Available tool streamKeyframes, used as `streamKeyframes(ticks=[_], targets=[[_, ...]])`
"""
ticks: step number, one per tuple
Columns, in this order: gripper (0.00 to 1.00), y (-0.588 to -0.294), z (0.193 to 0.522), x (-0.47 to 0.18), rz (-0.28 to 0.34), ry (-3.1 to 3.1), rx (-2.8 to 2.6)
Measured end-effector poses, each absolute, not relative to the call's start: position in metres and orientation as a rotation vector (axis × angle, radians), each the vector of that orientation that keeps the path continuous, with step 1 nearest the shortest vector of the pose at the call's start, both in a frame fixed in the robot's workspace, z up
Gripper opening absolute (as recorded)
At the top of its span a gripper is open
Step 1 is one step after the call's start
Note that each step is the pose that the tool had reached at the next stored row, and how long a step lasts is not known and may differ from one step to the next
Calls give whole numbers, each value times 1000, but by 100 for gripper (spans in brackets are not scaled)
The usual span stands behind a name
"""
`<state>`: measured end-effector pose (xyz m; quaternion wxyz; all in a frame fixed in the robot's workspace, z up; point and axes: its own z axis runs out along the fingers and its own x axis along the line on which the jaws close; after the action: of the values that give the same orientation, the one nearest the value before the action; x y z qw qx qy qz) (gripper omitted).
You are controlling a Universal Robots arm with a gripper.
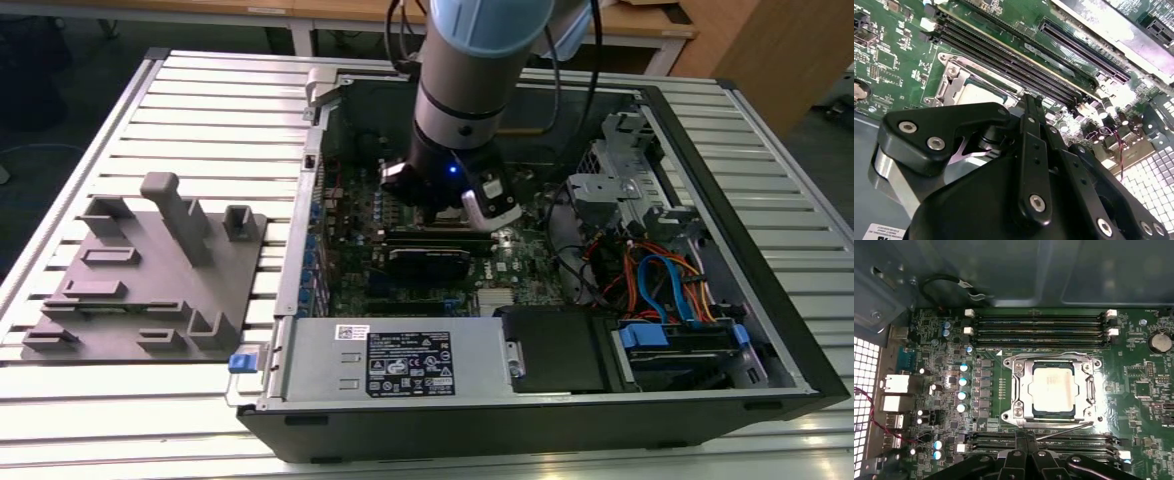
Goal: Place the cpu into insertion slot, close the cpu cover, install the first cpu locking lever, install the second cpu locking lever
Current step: 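Install the second cpu locking lever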
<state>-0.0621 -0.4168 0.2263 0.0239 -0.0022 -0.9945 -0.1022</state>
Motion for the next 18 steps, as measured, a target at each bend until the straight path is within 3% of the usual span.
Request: streamKeyframes(ticks=[18], targets=[[10, -421, 211, -68, -364, -3073, -19]])
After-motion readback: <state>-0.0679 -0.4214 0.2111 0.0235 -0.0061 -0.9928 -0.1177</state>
